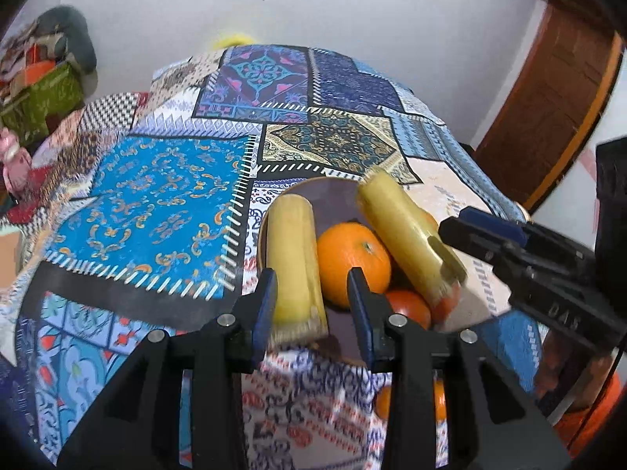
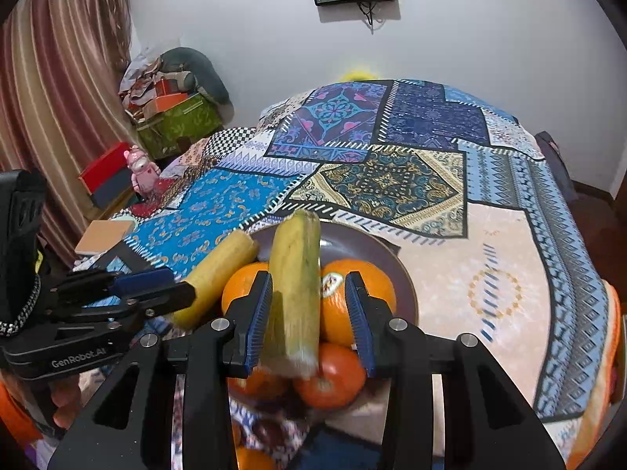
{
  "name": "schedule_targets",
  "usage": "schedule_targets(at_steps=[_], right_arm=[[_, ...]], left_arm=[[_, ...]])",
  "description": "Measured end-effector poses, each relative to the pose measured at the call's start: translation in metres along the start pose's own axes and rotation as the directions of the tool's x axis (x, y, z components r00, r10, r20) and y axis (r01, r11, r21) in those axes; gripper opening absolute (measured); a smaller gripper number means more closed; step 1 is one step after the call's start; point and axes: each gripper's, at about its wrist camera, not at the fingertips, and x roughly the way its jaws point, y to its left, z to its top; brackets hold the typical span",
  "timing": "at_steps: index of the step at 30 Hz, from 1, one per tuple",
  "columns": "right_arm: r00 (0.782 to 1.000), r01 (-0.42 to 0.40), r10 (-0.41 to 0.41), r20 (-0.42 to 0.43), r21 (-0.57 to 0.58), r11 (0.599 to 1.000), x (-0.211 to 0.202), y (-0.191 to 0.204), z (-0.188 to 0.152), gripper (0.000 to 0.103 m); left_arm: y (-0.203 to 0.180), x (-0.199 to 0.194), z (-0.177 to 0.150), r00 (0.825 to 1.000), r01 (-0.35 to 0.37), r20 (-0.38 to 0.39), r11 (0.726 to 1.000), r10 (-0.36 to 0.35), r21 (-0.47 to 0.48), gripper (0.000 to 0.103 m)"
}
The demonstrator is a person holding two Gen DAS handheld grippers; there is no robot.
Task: Organize fruits
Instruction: 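Lower both yellow fruits onto the plate and open both grippers, then grasp a small mandarin with the right gripper while the left grasps the other mandarin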
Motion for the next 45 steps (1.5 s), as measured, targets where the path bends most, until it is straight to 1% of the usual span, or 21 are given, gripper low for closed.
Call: schedule_targets(at_steps=[3,6,10,13,17,22,23,28,33,35,38,42,45], right_arm=[[1.000,0.006,-0.006,-0.002,-0.003,1.000,-0.013,0.001,-0.010,0.036],[1.000,-0.009,0.009,-0.010,0.010,1.000,-0.025,0.001,-0.022,0.036],[1.000,-0.003,0.003,-0.016,-0.020,1.000,-0.040,0.009,-0.044,0.036],[0.999,-0.004,0.003,-0.038,-0.029,1.000,-0.042,0.013,-0.059,0.036],[0.996,-0.045,0.044,-0.075,-0.016,0.999,-0.039,0.020,-0.078,0.036],[0.991,-0.079,0.076,-0.106,-0.024,0.997,-0.028,0.027,-0.090,0.036],[0.991,-0.083,0.080,-0.112,-0.023,0.996,-0.026,0.028,-0.092,0.036],[0.986,-0.092,0.089,-0.138,-0.015,0.996,-0.014,0.028,-0.096,0.036],[0.985,-0.087,0.082,-0.151,-0.025,0.996,-0.008,0.030,-0.098,0.036],[0.984,-0.085,0.080,-0.157,-0.029,0.996,-0.004,0.031,-0.099,0.036],[0.982,-0.098,0.092,-0.164,-0.027,0.995,-0.002,0.030,-0.101,0.036],[0.981,-0.116,0.111,-0.161,-0.018,0.993,-0.004,0.027,-0.101,0.036],[0.981,-0.115,0.111,-0.158,-0.013,0.993,-0.007,0.023,-0.102,0.036]], left_arm=[[-0.007,-0.014,-0.011,1.000,0.002,0.000,0.999,-0.002,0.036,0.036],[-0.013,-0.026,-0.023,1.000,0.008,-0.004,0.998,-0.008,0.059,0.036],[-0.020,-0.041,-0.040,1.000,0.013,0.008,0.997,-0.014,0.077,0.036],[-0.026,-0.047,-0.055,0.999,0.034,0.002,0.996,-0.035,0.082,0.036],[-0.035,-0.048,-0.069,0.998,0.059,-0.020,0.994,-0.057,0.094,0.036],[-0.047,-0.045,-0.083,0.998,0.048,-0.040,0.989,-0.043,0.136,0.036],[-0.048,-0.043,-0.086,0.998,0.058,-0.048,0.989,-0.051,0.138,0.036],[-0.048,-0.037,-0.091,0.996,0.069,-0.073,0.988,-0.060,0.140,0.036],[-0.050,-0.028,-0.093,0.994,0.072,-0.092,0.987,-0.059,0.141,0.036],[-0.049,-0.024,-0.093,0.993,0.075,-0.105,0.988,-0.061,0.132,0.036],[-0.046,-0.019,-0.092,0.993,0.059,-0.107,0.992,-0.047,0.113,0.036],[-0.042,-0.011,-0.090,0.990,0.062,-0.130,0.994,-0.051,0.085,0.036],[-0.046,-0.006,-0.088,0.988,0.070,-0.147,0.994,-0.057,0.082,0.036]])
